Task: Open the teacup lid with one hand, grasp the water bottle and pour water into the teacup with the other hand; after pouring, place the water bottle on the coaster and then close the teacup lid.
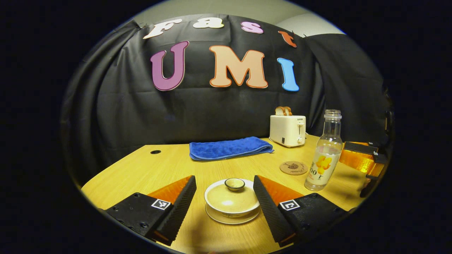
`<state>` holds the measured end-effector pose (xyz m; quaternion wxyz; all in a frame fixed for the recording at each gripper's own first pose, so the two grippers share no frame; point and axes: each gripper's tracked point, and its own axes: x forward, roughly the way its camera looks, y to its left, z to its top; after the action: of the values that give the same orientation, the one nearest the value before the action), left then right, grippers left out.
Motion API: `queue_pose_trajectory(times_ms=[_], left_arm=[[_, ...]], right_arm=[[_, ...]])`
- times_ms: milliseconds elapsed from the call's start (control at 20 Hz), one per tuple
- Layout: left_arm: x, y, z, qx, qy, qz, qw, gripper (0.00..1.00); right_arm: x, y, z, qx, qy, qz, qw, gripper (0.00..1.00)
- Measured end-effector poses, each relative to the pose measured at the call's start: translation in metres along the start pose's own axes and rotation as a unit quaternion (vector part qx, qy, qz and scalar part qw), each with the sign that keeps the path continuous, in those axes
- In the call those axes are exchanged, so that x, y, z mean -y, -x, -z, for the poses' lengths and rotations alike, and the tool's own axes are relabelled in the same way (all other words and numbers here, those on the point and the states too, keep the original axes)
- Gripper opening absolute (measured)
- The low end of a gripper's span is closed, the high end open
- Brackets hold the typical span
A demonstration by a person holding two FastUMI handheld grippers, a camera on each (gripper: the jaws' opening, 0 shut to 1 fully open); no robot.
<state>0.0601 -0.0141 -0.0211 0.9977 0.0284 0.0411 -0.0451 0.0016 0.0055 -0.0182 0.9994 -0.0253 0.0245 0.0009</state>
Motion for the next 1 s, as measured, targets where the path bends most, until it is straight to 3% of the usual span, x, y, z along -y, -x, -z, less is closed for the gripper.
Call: queue_pose_trajectory(times_ms=[200,250,300,350,450,600,700,850,1000], left_arm=[[0.008,-0.012,0.000,-0.010,-0.009,0.022,1.000,0.92],[0.008,-0.014,0.002,-0.016,-0.010,0.023,1.000,0.85],[0.008,-0.016,0.003,-0.020,-0.012,0.024,0.999,0.82],[0.009,-0.017,0.003,-0.023,-0.015,0.025,0.999,0.77],[0.011,-0.018,0.006,-0.030,-0.021,0.030,0.999,0.71],[0.011,-0.020,0.004,-0.028,-0.026,0.031,0.999,0.65],[0.010,-0.021,0.003,-0.023,-0.026,0.030,0.999,0.57],[0.013,-0.021,0.002,-0.017,-0.029,0.034,0.999,0.38],[0.012,-0.022,-0.001,-0.013,-0.037,0.030,0.999,0.29]], right_arm=[[-0.001,0.000,0.000,0.000,0.000,-0.006,1.000,0.91],[-0.001,0.000,-0.001,0.000,0.000,-0.006,1.000,0.88],[-0.001,0.000,0.000,0.000,0.000,-0.006,1.000,0.92],[-0.001,0.000,0.000,0.000,0.000,-0.007,1.000,0.84],[-0.002,0.000,-0.001,0.000,0.000,-0.008,1.000,0.91],[-0.002,0.000,0.000,0.000,0.000,-0.008,1.000,0.84],[-0.001,0.000,-0.001,0.000,0.000,-0.009,1.000,0.91],[-0.001,0.000,-0.002,0.000,0.000,-0.009,1.000,0.87],[-0.001,0.001,-0.001,0.000,0.000,-0.009,1.000,0.91]])
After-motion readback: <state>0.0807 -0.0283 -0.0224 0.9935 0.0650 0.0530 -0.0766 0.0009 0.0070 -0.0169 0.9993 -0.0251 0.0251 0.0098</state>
